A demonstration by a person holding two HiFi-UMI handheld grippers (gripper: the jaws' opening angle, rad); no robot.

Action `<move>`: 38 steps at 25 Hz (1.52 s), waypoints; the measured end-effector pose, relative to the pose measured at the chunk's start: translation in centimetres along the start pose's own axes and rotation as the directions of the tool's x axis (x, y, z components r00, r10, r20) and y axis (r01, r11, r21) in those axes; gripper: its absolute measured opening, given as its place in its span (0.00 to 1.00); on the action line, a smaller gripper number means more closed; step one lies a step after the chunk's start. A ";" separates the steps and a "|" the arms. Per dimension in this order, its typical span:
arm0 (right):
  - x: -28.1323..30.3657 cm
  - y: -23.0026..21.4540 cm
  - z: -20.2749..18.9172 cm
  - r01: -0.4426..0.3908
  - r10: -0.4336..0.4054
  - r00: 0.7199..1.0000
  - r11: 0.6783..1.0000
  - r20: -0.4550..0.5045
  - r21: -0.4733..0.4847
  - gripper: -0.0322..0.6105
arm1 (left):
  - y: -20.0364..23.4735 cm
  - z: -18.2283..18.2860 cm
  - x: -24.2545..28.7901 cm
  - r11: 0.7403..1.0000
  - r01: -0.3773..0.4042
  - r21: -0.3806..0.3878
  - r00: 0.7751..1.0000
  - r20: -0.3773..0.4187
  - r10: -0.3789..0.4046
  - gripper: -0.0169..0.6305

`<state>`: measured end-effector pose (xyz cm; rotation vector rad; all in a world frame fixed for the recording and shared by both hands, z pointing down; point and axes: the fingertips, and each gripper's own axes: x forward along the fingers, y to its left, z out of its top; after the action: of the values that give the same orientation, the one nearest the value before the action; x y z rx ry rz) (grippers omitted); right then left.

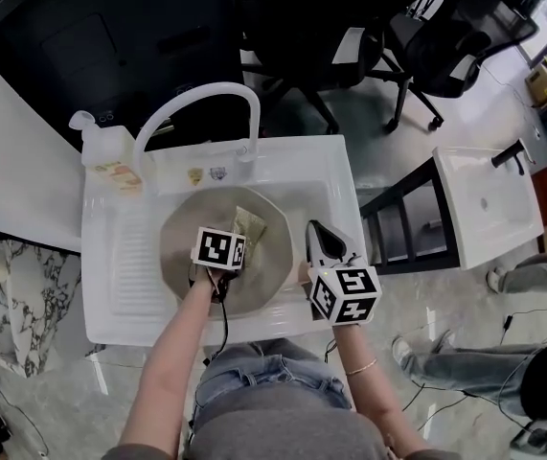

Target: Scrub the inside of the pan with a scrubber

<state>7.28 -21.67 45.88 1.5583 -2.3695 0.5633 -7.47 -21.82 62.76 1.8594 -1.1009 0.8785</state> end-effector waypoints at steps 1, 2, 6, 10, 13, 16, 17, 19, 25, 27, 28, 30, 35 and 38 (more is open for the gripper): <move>0.1 0.1 0.0 -0.003 0.003 1.000 1.000 -0.002 -0.003 0.07 | 0.6 0.1 -0.1 1.000 -0.018 0.000 1.000 0.004 0.018 0.12; 0.1 0.2 0.0 -0.005 0.005 1.000 1.000 -0.003 -0.004 0.07 | 1.2 0.1 -0.2 0.999 -0.036 -0.004 0.999 0.006 0.036 0.12; 0.3 0.3 0.0 -0.011 0.011 1.000 1.000 -0.005 -0.008 0.07 | 3.5 0.4 -1.0 0.992 -0.107 -0.060 0.994 0.019 0.108 0.12; 0.2 0.6 0.0 -0.017 0.016 1.000 1.000 -0.008 -0.013 0.07 | 5.5 0.7 -1.8 0.980 -0.190 -0.055 0.981 0.023 0.191 0.13; 0.2 0.9 -0.1 -0.022 0.021 1.000 1.000 -0.007 -0.016 0.07 | 6.4 0.8 -2.4 0.970 -0.240 -0.030 0.970 0.026 0.241 0.13; 0.0 1.3 -0.1 -0.025 0.025 1.000 1.000 -0.004 -0.019 0.07 | 7.3 0.8 -3.1 0.957 -0.290 -0.012 0.957 0.030 0.290 0.13; -0.2 1.4 0.0 -0.026 0.025 1.000 0.999 -0.003 -0.021 0.07 | 7.5 0.8 -3.4 0.952 -0.307 -0.003 0.951 0.030 0.307 0.13; -0.5 1.8 0.0 -0.027 0.027 1.000 0.999 0.002 -0.023 0.07 | 7.9 0.7 -3.9 0.942 -0.336 0.024 0.942 0.021 0.335 0.13; -1.7 3.3 -0.2 -0.025 0.026 1.000 0.999 0.017 -0.035 0.07 | 8.1 0.7 -6.0 0.893 -0.417 0.167 0.908 0.027 0.419 0.13; -2.3 3.8 -0.3 -0.022 0.023 1.000 0.999 0.022 -0.039 0.07 | 8.3 0.8 -7.1 0.871 -0.449 0.198 0.893 0.064 0.445 0.13; -2.5 4.1 -0.4 -0.019 0.020 1.000 0.999 0.024 -0.040 0.07 | 8.3 0.8 -7.8 0.863 -0.460 0.209 0.888 0.086 0.452 0.13; -3.1 4.4 -0.4 -0.008 0.010 1.000 0.999 0.030 -0.041 0.07 | 8.1 1.0 -9.2 0.858 -0.462 0.224 0.887 0.130 0.444 0.13; -4.9 5.1 -1.0 0.035 -0.034 0.998 0.999 0.048 -0.029 0.07 | 5.7 0.6 -11.5 0.913 -0.344 0.220 0.932 0.194 0.305 0.13; -5.9 5.0 -1.7 0.068 -0.067 0.996 0.998 0.051 -0.018 0.07 | 2.9 0.5 -11.9 0.926 -0.265 0.268 0.953 0.221 0.209 0.13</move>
<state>4.99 -14.23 44.09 1.6554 -2.3408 0.4900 -14.56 -18.81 53.21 2.1177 -1.3989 1.0700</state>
